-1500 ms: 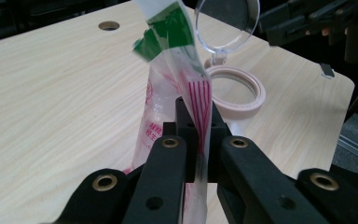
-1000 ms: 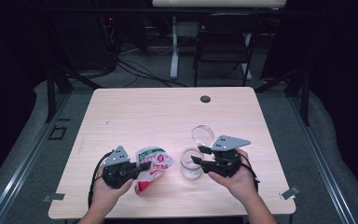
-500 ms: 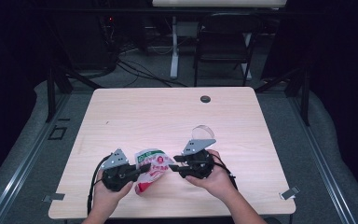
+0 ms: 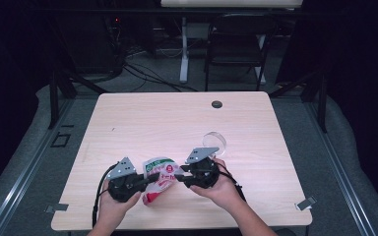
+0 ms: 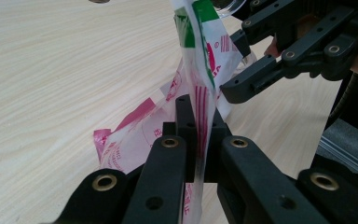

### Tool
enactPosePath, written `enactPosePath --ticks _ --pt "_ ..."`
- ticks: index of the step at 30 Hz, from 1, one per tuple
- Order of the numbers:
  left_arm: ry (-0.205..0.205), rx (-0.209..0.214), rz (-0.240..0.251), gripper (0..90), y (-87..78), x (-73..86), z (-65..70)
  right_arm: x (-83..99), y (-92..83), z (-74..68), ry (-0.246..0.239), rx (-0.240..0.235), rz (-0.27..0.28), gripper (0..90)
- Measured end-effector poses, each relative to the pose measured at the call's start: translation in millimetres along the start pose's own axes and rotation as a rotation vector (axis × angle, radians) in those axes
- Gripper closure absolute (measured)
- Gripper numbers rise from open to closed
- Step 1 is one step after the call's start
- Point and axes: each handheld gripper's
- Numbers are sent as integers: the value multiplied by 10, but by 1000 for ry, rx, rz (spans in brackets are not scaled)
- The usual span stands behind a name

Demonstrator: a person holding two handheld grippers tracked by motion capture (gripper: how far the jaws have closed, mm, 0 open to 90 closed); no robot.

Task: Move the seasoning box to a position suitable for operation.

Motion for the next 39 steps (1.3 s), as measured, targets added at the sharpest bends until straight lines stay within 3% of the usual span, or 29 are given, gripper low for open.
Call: enactPosePath --ticks 3,15,22,35,39 --pt "0 1 -2 900 0 2 0 -4 39 -3 -3 -7 -16 656" --pt "10 -4 -9 900 20 8 17 -9 107 -18 -38 -9 -49 882" --pt "9 -13 1 879 16 16 6 -20 109 -24 -39 -2 -41 900" --pt "33 -36 19 892 -35 3 15 -103 44 -24 -24 26 44 900" --pt "32 -49 17 841 5 17 29 -86 34 -11 -24 21 37 900"
Point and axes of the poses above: each handheld gripper's, and its own axes: y roughly forward along the jaws, x roughly out of its underside, z roughly to its right, and after that the axes turned 5 degrees about -z, right-handed
